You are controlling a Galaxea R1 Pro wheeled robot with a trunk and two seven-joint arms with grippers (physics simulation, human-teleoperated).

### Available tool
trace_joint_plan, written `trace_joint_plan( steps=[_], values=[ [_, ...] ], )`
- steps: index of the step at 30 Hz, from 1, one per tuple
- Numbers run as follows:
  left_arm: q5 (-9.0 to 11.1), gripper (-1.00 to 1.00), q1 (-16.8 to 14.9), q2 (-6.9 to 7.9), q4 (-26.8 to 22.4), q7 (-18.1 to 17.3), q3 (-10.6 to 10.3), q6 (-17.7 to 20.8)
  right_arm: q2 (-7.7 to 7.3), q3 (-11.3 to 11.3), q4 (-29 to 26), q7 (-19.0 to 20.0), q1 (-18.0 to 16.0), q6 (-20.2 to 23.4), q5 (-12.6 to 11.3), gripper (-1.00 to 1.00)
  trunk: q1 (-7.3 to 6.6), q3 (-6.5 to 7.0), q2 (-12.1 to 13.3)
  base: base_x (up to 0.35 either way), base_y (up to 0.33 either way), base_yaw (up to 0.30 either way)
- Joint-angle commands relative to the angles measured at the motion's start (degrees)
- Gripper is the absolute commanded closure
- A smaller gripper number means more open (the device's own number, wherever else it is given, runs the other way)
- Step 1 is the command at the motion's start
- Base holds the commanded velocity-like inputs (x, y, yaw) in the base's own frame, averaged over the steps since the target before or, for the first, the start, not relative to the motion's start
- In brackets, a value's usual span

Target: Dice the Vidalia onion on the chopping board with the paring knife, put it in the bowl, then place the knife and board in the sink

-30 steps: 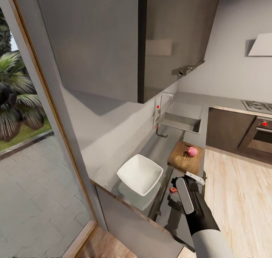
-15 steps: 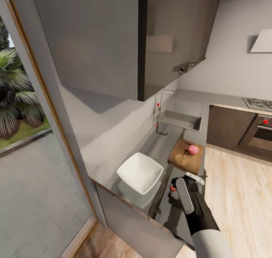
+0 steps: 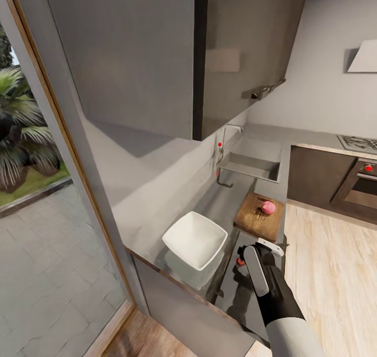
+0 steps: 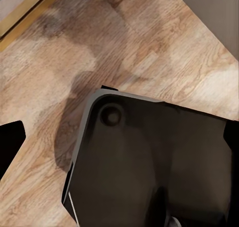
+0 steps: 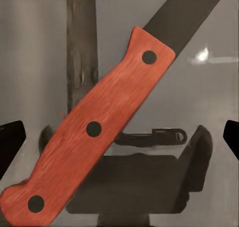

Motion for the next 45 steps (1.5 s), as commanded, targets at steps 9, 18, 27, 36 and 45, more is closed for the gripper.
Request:
trace_joint_plan(
  steps=[9, 18, 27, 36, 45],
  values=[
    [0.60, -1.00, 0.01, -0.04, -0.06, -0.57, 0.17, 0.06, 0.03, -0.12, 0.15, -0.49, -0.05, 0.10, -0.48, -1.00, 0.05, -0.11, -0.12, 0.030, 0.018, 0.000],
    [0.60, -1.00, 0.01, -0.08, 0.00, -0.57, 0.17, 0.06, 0.03, -0.36, 0.73, -0.50, -0.05, -0.01, -0.41, -1.00, 0.05, -0.11, -0.12, 0.001, 0.000, 0.000],
    [0.60, -1.00, 0.01, -0.04, 0.01, -0.57, 0.17, 0.06, 0.03, -0.44, 1.89, -0.56, -0.05, -0.11, -0.36, -1.00, 0.05, -0.24, -0.12, 0.000, 0.000, 0.000],
    [0.60, -1.00, 0.01, -0.04, -0.01, -0.57, 0.17, 0.06, 0.03, -0.42, 1.97, -0.59, -0.05, -0.09, -0.36, -1.00, 0.05, -0.75, -0.12, 0.000, 0.000, 0.000],
    [0.60, -1.00, 0.01, -0.03, -0.01, -0.57, 0.17, 0.06, 0.03, -0.45, 1.98, -0.59, -0.05, -0.07, -0.36, 1.00, 0.05, -0.80, -0.12, 0.000, 0.000, 0.000]
  ],
)
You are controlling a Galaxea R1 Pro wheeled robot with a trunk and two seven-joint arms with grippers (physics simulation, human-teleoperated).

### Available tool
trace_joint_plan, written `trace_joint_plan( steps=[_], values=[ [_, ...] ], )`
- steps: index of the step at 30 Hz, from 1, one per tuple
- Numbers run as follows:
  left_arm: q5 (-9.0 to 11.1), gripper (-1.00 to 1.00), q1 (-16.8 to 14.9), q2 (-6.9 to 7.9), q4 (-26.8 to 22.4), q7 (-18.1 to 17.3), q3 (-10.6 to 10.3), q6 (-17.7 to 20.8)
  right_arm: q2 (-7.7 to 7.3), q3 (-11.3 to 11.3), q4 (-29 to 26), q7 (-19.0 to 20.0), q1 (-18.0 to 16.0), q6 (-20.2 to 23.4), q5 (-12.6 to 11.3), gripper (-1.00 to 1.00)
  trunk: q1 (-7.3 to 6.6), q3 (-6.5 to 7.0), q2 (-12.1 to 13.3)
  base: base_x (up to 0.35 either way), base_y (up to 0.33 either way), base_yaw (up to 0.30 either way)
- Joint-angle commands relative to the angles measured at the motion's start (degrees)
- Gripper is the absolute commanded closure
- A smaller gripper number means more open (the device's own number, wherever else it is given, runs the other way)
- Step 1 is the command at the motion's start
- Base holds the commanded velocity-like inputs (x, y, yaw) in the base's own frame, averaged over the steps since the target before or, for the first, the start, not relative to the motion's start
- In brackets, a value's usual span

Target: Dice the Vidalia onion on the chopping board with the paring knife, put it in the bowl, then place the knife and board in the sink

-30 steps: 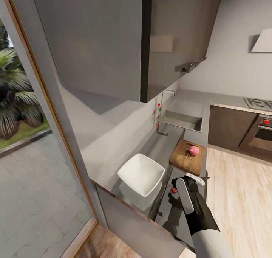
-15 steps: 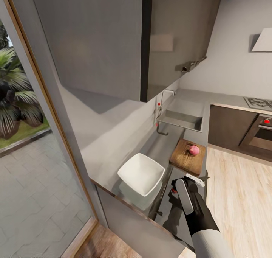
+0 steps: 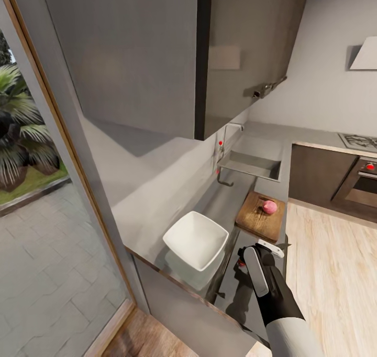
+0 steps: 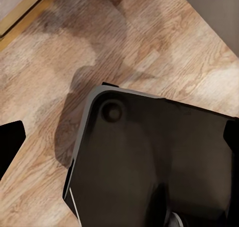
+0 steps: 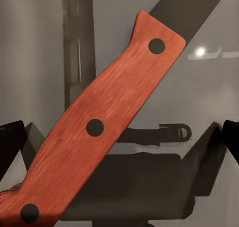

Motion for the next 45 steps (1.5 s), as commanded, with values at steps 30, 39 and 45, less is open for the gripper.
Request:
trace_joint_plan(
  steps=[30, 39, 45],
  values=[
    [0.61, -1.00, 0.01, -0.07, -0.03, -0.57, 0.16, 0.06, 0.03, -0.38, 1.35, -0.52, -0.03, 0.31, -0.50, 1.00, 0.05, -0.12, -0.08, 0.000, 0.000, 0.000],
    [0.55, -1.00, 0.01, -0.07, -0.03, -0.57, -0.08, 0.06, 0.03, -2.48, 1.37, -0.52, -0.03, 0.38, -0.50, 1.00, 0.05, -0.12, -0.08, 0.000, -0.007, 0.000],
    [-0.12, -1.00, 0.01, -0.08, -0.03, -0.50, -1.20, 0.06, 0.03, -3.39, 1.37, -0.52, -0.03, 0.39, -0.50, 1.00, 0.05, -0.12, -0.08, 0.000, -0.212, 0.000]
  ],
)
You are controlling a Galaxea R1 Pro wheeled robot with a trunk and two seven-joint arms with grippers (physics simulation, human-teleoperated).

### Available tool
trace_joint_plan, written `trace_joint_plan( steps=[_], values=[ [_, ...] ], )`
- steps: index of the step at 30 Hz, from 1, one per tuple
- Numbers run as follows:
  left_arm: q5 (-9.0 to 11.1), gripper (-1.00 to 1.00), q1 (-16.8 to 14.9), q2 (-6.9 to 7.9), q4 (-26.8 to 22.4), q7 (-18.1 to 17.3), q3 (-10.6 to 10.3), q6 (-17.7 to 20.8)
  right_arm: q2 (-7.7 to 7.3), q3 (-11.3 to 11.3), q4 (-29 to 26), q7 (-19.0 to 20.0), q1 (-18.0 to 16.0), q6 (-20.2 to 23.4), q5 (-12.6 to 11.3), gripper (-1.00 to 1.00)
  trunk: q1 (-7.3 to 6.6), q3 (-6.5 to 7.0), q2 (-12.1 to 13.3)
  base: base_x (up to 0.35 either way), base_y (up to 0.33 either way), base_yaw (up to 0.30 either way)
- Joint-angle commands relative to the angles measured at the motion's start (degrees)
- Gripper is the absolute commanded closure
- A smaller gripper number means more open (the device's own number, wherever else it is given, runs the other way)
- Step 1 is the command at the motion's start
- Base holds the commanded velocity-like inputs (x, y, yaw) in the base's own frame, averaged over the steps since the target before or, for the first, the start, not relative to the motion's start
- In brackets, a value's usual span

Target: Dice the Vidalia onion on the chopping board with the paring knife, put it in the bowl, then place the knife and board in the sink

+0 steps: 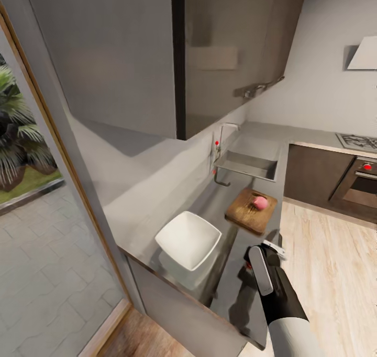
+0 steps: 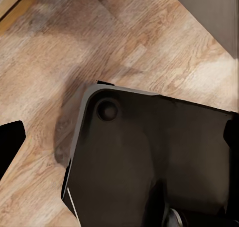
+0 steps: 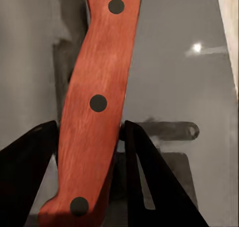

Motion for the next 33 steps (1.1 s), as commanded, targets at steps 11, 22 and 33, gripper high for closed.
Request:
trace_joint_plan(
  steps=[11, 22, 33],
  values=[
    [0.54, -1.00, 0.02, 0.00, -0.06, -0.54, 0.05, 0.07, 0.02, -0.16, 2.25, -0.64, -0.03, 0.72, 0.14, 1.00, 0.05, -0.12, -0.08, 0.000, -0.204, 0.000],
    [0.54, -1.00, 0.02, -0.03, 0.68, -0.54, 0.14, 0.07, 0.02, -0.24, 2.16, -0.52, -0.03, 0.62, 0.22, 1.00, 0.05, -0.12, -0.08, 0.000, -0.005, 0.000],
    [0.54, -1.00, 0.02, -0.03, 0.75, -0.55, 0.11, 0.03, -3.19, -0.01, -5.00, 0.06, -0.03, 0.72, -0.01, 1.00, 0.05, -0.12, -0.08, 0.000, 0.000, 0.000]
  ],
)
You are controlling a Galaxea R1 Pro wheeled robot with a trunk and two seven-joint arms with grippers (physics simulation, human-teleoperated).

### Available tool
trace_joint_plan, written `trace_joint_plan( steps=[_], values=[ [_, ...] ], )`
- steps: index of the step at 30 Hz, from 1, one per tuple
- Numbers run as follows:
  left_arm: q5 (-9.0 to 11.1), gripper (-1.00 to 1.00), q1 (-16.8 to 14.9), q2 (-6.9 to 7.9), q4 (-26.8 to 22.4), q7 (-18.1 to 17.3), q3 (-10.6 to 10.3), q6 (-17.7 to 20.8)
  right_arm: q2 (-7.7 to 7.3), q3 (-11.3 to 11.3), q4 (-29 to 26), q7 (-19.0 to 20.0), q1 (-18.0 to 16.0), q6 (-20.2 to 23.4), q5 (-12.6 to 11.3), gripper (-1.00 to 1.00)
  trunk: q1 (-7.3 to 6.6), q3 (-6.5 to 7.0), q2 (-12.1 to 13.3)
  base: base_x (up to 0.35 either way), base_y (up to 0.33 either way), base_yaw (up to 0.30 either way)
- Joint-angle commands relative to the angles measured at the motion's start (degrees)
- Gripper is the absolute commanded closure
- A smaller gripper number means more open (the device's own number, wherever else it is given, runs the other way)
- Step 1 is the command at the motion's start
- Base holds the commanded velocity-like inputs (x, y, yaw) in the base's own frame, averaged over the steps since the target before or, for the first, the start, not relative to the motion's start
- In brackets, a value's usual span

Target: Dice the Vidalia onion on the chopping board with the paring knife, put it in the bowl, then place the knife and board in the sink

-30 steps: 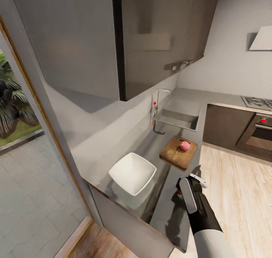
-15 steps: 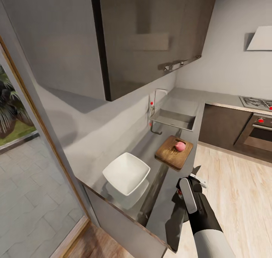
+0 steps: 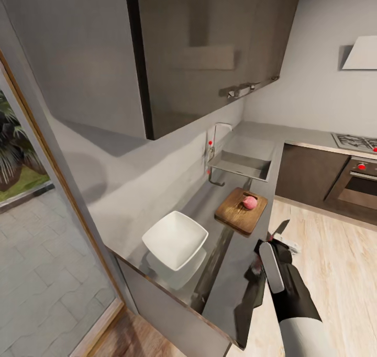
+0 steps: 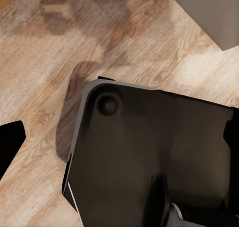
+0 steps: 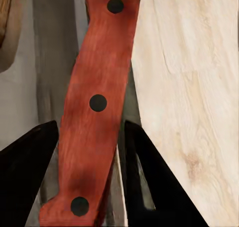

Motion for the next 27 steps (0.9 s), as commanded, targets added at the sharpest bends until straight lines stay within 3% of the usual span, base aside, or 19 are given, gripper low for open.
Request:
trace_joint_plan(
  steps=[1, 5, 8, 14, 18, 27],
  values=[
    [0.58, -1.00, 0.01, -0.01, -0.10, -0.54, 0.16, 0.01, -0.67, 0.09, -2.30, -0.41, -0.05, 0.18, -0.59, 1.00, 0.04, -0.11, -0.11, 0.000, 0.000, 0.000],
    [0.53, -1.00, 0.01, 0.01, -0.13, -0.53, 0.14, -0.08, -3.33, 0.39, -5.91, -0.19, -0.05, 0.31, -0.57, 1.00, 0.04, -0.11, -0.11, 0.000, 0.000, 0.000],
    [0.52, -1.00, 0.01, 0.01, -0.13, -0.53, 0.15, -0.09, -4.39, 1.53, -8.11, 0.75, -0.05, 0.34, -0.56, 1.00, 0.04, -0.11, -0.11, 0.000, 0.000, 0.000],
    [0.45, -1.00, 0.01, 0.01, -0.13, -0.53, 0.09, -0.15, -4.98, 3.07, -11.78, 1.25, -0.05, 0.75, -0.46, 1.00, 0.04, -0.11, -0.11, 0.000, 0.000, 0.000],
    [-0.01, -1.00, 0.01, 0.00, -0.13, -0.53, 0.09, -0.18, -6.08, 5.29, -15.67, 1.27, -0.05, 4.63, -0.38, 1.00, 0.04, -0.11, -0.11, 0.000, 0.000, 0.000],
    [-0.27, -1.00, 0.01, -0.05, -0.21, -0.53, 0.08, -0.27, -6.92, 6.43, -18.42, 1.43, -0.05, 6.63, -0.38, 1.00, 0.04, -0.13, -0.11, 0.000, -0.033, 0.006]
  ],
)
